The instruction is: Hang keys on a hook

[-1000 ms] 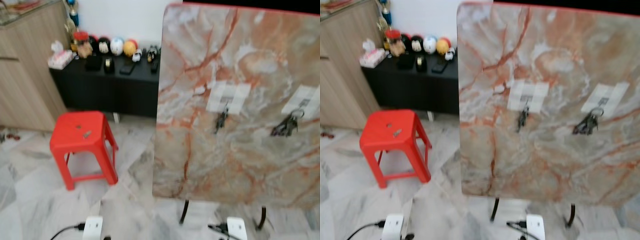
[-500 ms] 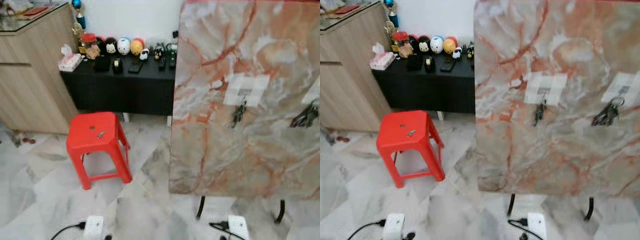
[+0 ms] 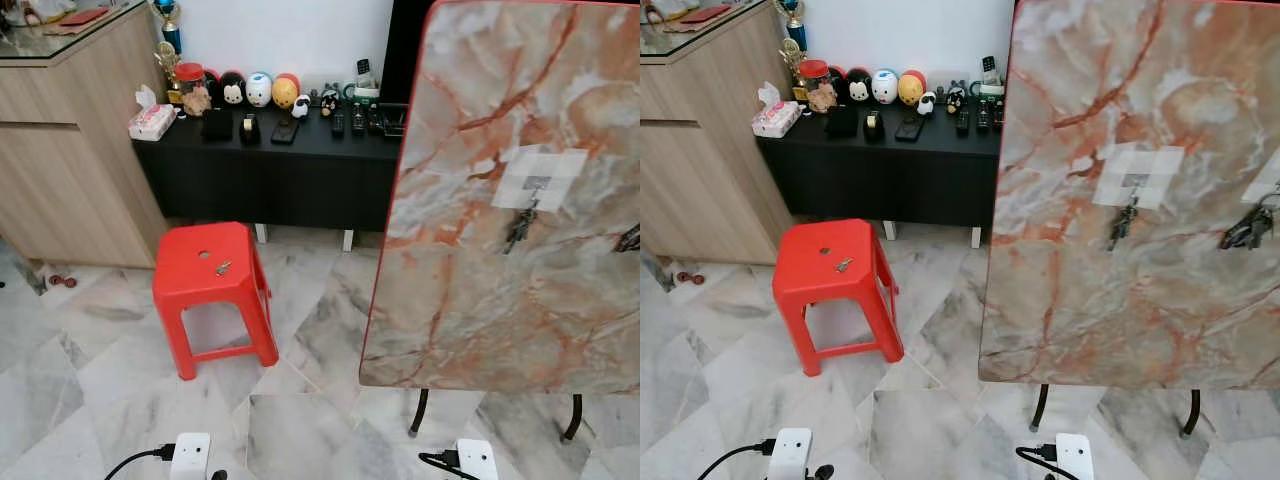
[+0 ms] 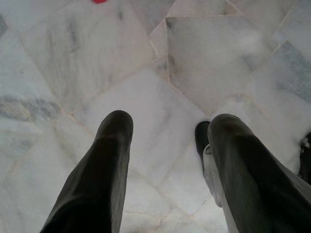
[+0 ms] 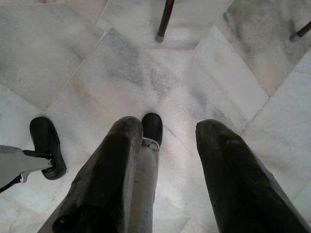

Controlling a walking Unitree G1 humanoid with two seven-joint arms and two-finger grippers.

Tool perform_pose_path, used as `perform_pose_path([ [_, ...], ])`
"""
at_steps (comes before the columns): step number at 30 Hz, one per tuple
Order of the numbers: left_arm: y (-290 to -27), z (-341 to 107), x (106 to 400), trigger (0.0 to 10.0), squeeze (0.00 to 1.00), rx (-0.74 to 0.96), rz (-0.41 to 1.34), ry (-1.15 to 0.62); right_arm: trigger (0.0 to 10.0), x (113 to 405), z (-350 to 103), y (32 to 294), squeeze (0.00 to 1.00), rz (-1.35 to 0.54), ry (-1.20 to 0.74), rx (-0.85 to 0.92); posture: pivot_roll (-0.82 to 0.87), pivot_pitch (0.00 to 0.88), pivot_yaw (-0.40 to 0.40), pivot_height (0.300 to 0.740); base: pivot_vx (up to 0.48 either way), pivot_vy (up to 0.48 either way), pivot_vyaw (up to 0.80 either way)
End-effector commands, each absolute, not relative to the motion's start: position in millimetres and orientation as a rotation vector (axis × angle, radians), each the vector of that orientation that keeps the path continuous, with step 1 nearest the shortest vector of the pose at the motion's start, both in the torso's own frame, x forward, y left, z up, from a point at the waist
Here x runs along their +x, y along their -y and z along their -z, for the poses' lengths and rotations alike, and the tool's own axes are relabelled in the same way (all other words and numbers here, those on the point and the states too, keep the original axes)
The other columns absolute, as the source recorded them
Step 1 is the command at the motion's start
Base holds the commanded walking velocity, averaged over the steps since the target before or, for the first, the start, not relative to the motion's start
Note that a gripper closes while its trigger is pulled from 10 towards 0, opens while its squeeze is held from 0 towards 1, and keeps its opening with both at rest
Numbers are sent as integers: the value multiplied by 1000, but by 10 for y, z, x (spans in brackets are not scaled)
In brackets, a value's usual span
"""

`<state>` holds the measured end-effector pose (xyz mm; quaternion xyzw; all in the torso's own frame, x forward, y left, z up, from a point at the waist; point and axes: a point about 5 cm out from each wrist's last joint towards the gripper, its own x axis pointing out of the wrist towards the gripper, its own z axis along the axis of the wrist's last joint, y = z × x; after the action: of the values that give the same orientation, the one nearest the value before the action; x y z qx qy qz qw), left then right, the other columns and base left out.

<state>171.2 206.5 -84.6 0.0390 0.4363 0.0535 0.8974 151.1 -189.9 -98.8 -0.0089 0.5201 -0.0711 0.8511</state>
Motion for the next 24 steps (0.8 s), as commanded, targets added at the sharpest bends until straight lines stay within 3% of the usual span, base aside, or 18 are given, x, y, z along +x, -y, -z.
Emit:
perform_pose_path([
  [1,-2051,866,1680,10000,0,68,-115,-921,10000,1513,984,1919,0,155,-1094,-23,-15,0,-15,740,0,292,0],
  [24,-2051,864,1684,10000,0,69,-111,-920,10000,1520,981,1923,0,154,-1092,-24,-15,0,-15,740,0,309,0],
])
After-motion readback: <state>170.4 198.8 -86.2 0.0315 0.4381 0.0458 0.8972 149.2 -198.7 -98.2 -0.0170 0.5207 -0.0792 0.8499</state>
